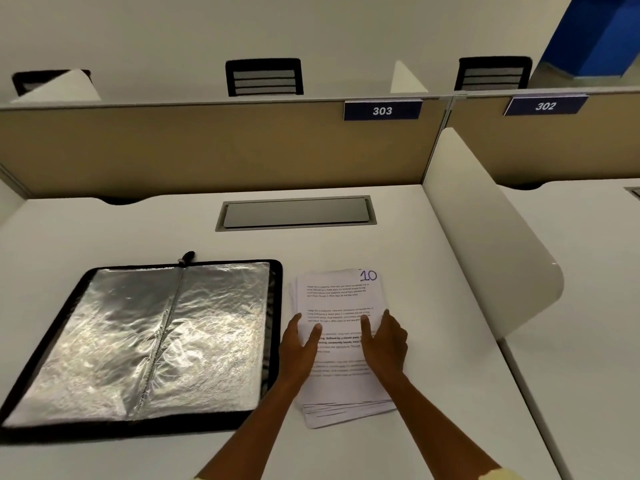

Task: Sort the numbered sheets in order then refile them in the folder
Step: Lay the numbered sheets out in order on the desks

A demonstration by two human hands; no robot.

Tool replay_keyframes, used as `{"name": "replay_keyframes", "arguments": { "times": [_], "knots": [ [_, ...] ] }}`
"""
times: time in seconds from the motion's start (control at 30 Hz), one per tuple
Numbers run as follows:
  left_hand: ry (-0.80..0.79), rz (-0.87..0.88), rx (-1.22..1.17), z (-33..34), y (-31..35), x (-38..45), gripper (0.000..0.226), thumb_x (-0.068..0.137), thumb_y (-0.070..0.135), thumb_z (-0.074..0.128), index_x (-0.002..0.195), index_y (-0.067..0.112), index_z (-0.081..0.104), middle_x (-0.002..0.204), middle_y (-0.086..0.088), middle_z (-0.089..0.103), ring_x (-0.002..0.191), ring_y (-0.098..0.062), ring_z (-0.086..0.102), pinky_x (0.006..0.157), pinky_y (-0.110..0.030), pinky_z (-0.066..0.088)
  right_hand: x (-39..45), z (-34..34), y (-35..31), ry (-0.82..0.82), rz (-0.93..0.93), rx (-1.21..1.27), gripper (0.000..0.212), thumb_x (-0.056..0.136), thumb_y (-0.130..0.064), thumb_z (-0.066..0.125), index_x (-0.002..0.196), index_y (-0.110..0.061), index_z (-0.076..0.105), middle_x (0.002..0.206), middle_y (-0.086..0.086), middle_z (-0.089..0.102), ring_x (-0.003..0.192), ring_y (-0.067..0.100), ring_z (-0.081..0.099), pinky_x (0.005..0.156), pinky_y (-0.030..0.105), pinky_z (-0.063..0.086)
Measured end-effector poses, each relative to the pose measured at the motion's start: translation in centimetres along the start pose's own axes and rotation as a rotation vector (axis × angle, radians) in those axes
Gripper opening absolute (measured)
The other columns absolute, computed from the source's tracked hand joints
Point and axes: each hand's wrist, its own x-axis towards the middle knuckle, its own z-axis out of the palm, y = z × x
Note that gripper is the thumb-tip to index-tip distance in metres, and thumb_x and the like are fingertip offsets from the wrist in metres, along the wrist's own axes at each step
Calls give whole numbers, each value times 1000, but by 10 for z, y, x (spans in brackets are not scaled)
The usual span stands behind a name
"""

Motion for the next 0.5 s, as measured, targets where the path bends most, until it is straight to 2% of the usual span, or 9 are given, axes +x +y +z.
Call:
{"name": "replay_keyframes", "arguments": {
  "times": [0.1, 0.2, 0.27, 0.37, 0.43, 0.5],
  "knots": [
    [83, -11, -51, -3, 4, 5, 66, 91, 48, 61, 147, 23, 36, 151, -2, 39, 137, -18, 38, 114, -44, 35, 4, -4, -2, 27, 63, 23, 71, 101, -52, 39, 156, -11, 21, 157, 14, 33, 143, 33, 29, 116, 48, 25],
    [52, -34, -80, -2, 9, 7, 61, 92, 47, 60, 145, 23, 40, 150, 1, 39, 135, -16, 38, 113, -37, 34, 4, -6, 1, 46, 80, 12, 71, 102, -51, 39, 157, -10, 20, 160, 13, 27, 147, 33, 24, 119, 49, 22],
    [-11, -35, -71, 1, 12, 5, 59, 91, 49, 60, 143, 25, 43, 148, 3, 42, 132, -13, 40, 111, -33, 35, 2, -2, 3, 16, 43, 1, 72, 101, -52, 40, 156, -10, 22, 159, 13, 31, 145, 32, 27, 119, 48, 24],
    [-45, -32, -71, 3, 14, 2, 57, 89, 52, 61, 139, 28, 47, 147, 1, 45, 132, -14, 42, 111, -36, 38, 1, -1, 1, -11, 28, 4, 71, 100, -51, 43, 155, -10, 25, 155, 14, 35, 142, 33, 31, 117, 48, 28],
    [-27, -46, -93, 0, 17, 4, 54, 92, 45, 61, 140, 23, 47, 148, -5, 43, 134, -16, 41, 105, -29, 37, 5, -6, 0, -14, 85, 50, 70, 100, -48, 47, 154, -9, 25, 153, 16, 36, 139, 35, 34, 114, 49, 31],
    [-9, -85, -154, -6, 22, 8, 54, 94, 38, 61, 142, 18, 44, 147, -11, 42, 129, -17, 42, 97, -29, 37, 11, -11, 2, -11, 144, 135, 71, 99, -42, 54, 154, -8, 25, 150, 19, 39, 137, 38, 38, 112, 50, 34]
  ]
}}
